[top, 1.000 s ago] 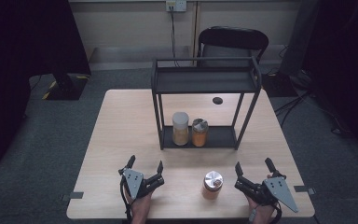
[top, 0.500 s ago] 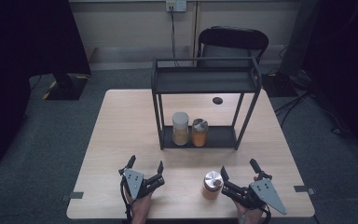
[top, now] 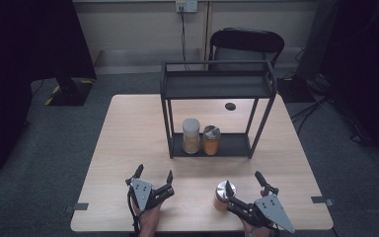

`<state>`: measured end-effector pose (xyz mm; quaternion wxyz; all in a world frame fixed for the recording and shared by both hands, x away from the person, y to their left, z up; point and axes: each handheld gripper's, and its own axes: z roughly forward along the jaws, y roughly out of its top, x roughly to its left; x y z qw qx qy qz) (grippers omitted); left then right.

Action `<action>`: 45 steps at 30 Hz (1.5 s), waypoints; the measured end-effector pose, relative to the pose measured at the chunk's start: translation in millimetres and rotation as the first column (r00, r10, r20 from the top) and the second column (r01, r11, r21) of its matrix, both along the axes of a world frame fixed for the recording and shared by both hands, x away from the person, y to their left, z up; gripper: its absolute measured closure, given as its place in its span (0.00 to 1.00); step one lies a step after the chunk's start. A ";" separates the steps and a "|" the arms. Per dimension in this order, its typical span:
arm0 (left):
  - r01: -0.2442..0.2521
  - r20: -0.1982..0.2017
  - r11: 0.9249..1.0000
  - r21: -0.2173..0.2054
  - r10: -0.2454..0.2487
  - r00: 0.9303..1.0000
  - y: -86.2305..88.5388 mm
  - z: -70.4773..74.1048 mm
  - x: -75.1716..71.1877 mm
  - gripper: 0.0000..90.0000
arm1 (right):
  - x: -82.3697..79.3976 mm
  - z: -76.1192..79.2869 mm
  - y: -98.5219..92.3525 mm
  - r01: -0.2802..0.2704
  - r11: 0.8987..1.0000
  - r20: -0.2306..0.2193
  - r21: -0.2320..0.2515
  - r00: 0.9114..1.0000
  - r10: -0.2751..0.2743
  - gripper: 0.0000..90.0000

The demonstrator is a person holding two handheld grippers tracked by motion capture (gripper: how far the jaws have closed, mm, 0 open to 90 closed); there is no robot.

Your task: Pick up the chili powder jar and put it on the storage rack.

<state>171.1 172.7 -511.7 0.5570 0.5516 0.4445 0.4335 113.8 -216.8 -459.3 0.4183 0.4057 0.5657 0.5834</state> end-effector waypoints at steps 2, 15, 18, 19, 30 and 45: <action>0.000 -0.001 1.000 0.000 0.000 1.000 -0.1 0.2 0.1 0.01 | -2.4 0.1 2.0 -0.009 1.000 0.000 -0.015 1.000 0.009 0.08; -0.001 0.001 1.000 -0.002 0.001 1.000 0.2 -0.2 -0.1 0.01 | -9.4 -3.5 4.5 -0.072 0.997 0.019 -0.027 0.997 0.073 0.13; 0.000 -0.001 1.000 -0.001 0.000 1.000 0.3 0.1 0.0 0.01 | -10.8 -5.2 5.3 -0.077 0.997 0.008 -0.022 0.997 0.077 0.13; 0.000 0.000 1.000 -0.001 0.000 1.000 0.3 0.0 0.0 0.01 | -11.2 -5.8 5.4 -0.079 0.997 0.005 -0.023 0.997 0.079 0.13; 0.000 0.000 1.000 -0.001 0.000 1.000 0.4 0.1 0.0 0.01 | -12.5 -11.7 10.6 -0.085 0.996 -0.013 -0.037 0.996 0.084 0.17; 0.002 0.000 1.000 -0.002 -0.002 1.000 0.8 0.0 0.0 0.01 | -9.4 -19.5 15.2 -0.090 0.994 -0.057 -0.055 0.995 0.087 0.24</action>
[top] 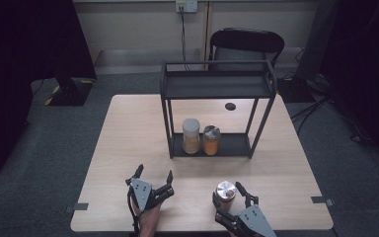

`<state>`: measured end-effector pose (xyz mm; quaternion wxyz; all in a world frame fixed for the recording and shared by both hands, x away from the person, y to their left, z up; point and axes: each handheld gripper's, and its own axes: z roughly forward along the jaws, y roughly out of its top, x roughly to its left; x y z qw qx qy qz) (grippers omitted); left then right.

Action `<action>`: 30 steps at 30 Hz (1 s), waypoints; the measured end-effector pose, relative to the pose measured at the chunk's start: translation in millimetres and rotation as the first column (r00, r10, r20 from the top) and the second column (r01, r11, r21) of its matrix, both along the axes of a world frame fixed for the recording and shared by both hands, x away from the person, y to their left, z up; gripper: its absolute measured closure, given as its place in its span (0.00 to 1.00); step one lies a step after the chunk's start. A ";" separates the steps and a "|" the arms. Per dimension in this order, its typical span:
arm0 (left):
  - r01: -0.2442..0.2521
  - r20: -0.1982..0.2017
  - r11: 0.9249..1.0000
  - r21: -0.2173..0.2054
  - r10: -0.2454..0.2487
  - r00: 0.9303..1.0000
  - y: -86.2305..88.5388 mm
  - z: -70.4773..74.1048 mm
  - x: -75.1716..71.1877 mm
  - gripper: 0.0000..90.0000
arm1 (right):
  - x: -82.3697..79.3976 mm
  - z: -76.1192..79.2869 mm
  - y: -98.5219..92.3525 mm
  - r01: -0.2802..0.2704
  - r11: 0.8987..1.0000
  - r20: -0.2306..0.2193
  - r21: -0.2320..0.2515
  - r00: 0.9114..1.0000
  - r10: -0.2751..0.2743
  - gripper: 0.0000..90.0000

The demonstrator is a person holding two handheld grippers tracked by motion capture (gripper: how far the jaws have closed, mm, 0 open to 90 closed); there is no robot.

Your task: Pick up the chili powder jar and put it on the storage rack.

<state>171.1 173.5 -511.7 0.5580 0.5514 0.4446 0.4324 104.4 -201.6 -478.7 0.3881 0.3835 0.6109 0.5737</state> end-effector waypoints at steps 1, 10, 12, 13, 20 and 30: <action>0.000 0.000 1.000 0.000 0.000 1.000 0.0 0.0 0.0 0.01 | 0.0 0.0 0.0 0.000 1.000 0.000 0.000 1.000 0.000 0.24; 0.000 0.001 1.000 0.000 0.000 1.000 0.0 -0.1 -0.1 0.01 | 1.9 -4.8 -0.9 0.019 1.000 -0.032 0.005 0.999 -0.019 0.27; 0.001 0.001 1.000 -0.001 -0.001 1.000 0.2 -0.2 -0.1 0.01 | 3.6 -4.9 -1.2 0.014 1.000 -0.041 0.003 0.999 -0.014 0.28; 0.001 0.001 1.000 -0.001 -0.001 1.000 0.2 -0.2 -0.1 0.01 | 4.3 -5.1 -0.8 0.013 1.000 -0.042 0.000 0.999 -0.013 0.28; 0.001 0.002 1.000 -0.001 -0.001 1.000 0.5 -0.4 -0.3 0.01 | 6.8 -5.5 0.9 0.013 1.000 -0.059 -0.015 0.998 -0.014 0.31; 0.001 0.003 1.000 -0.003 -0.001 1.000 0.6 -0.6 -0.3 0.01 | 9.5 -7.4 -2.0 0.003 1.000 -0.060 -0.003 0.998 -0.003 0.36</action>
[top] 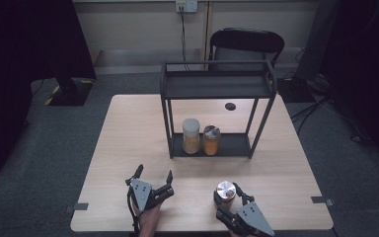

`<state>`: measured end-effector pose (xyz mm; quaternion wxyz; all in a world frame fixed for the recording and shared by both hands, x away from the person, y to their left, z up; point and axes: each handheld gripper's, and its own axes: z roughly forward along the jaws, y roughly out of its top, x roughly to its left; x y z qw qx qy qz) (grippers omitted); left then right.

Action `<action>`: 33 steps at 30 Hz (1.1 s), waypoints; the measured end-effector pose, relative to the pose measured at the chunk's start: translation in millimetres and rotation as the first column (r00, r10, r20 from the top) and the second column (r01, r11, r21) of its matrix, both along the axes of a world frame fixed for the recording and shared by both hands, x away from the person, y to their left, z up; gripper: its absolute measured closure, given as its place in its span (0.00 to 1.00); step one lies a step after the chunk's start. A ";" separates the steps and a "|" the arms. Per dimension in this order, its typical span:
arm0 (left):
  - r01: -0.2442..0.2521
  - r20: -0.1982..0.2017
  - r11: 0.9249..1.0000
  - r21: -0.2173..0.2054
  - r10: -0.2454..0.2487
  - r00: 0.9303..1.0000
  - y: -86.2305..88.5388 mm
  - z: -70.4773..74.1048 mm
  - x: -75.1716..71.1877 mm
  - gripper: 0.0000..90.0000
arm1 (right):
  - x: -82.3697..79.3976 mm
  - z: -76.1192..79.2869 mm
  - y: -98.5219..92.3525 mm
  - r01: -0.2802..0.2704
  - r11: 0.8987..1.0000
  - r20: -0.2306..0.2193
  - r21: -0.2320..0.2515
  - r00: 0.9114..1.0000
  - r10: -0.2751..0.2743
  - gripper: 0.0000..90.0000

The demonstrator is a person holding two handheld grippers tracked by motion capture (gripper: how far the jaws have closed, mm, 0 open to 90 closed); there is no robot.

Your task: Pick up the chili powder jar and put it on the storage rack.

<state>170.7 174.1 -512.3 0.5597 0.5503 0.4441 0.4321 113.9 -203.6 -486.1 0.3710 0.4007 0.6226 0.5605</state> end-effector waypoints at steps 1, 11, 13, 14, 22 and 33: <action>0.000 0.000 1.000 0.000 0.000 1.000 0.0 0.0 0.0 0.01 | 0.1 0.2 -0.3 -0.001 1.000 0.001 0.001 1.000 0.001 0.37; 0.001 -0.002 1.000 0.003 -0.001 1.000 -0.3 0.4 0.3 0.01 | -0.4 2.3 0.8 0.005 1.000 -0.003 -0.005 1.000 -0.005 0.38; 0.002 -0.002 1.000 0.002 -0.002 1.000 -0.1 0.4 0.3 0.01 | -0.2 2.4 0.4 0.002 1.000 -0.003 -0.005 1.000 -0.002 0.38; 0.001 -0.002 1.000 0.003 -0.001 1.000 -0.2 0.4 0.3 0.01 | 0.0 2.7 0.1 0.001 1.000 -0.004 -0.005 1.000 -0.001 0.39; 0.001 -0.002 1.000 0.004 -0.001 1.000 -0.3 0.5 0.3 0.01 | -0.7 4.0 -0.2 0.002 1.000 -0.008 -0.008 1.000 -0.002 0.39; 0.002 -0.003 1.000 0.005 -0.002 1.000 -0.2 0.6 0.5 0.01 | -0.4 5.2 -2.4 0.003 1.000 -0.012 0.006 1.000 -0.003 0.39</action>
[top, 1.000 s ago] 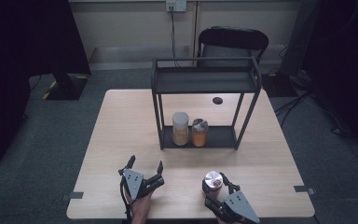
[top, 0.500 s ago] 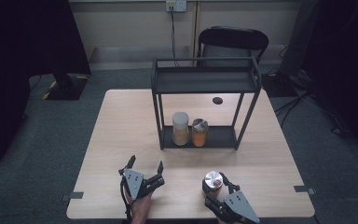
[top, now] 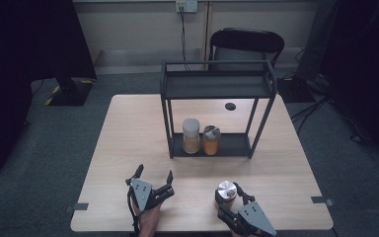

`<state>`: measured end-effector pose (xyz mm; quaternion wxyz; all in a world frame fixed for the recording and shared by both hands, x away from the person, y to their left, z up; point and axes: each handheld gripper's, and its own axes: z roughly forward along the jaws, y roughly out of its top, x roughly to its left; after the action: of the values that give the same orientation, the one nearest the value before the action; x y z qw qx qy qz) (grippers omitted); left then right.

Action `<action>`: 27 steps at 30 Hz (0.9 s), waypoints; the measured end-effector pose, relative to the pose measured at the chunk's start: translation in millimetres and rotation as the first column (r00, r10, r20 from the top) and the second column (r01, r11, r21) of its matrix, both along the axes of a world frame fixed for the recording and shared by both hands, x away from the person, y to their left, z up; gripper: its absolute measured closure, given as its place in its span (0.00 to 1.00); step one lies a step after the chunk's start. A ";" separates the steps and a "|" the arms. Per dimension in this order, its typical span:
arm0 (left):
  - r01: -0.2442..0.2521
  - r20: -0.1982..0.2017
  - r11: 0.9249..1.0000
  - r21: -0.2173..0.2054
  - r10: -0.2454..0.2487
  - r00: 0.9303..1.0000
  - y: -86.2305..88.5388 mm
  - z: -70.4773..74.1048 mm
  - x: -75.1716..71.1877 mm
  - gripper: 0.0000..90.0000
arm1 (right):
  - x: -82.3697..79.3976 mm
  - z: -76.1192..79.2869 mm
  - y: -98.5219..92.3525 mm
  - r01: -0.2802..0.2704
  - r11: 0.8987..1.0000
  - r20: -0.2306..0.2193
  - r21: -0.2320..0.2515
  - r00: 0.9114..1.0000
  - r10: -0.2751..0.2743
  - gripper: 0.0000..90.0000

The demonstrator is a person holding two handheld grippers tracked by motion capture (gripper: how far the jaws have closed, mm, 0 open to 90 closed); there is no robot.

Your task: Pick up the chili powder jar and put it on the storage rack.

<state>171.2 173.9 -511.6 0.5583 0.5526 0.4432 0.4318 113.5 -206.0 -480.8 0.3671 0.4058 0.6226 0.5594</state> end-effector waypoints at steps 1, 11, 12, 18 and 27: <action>0.000 0.000 1.000 0.000 0.000 1.000 0.0 0.1 0.0 0.01 | -0.1 -0.3 -0.3 0.000 1.000 0.002 0.004 1.000 0.000 0.39; 0.000 -0.001 1.000 0.001 0.000 1.000 -0.1 0.1 0.0 0.01 | 1.7 1.6 1.9 -0.001 1.000 0.006 -0.002 1.000 0.001 0.39; 0.000 0.000 1.000 0.000 0.000 1.000 -0.2 0.0 0.0 0.01 | 1.7 1.7 1.9 -0.001 1.000 0.006 -0.002 1.000 0.001 0.39; 0.000 0.000 1.000 0.001 0.000 1.000 -0.1 0.1 0.0 0.01 | 2.3 2.8 1.2 0.004 1.000 0.003 -0.004 1.000 -0.004 0.39; 0.000 0.000 1.000 0.000 0.000 1.000 -0.1 -0.1 0.0 0.01 | 3.4 5.0 2.2 0.014 1.000 0.003 -0.011 1.000 -0.014 0.39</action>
<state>171.2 173.8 -511.7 0.5583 0.5527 0.4430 0.4319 116.8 -203.7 -475.9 0.3741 0.4076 0.6222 0.5539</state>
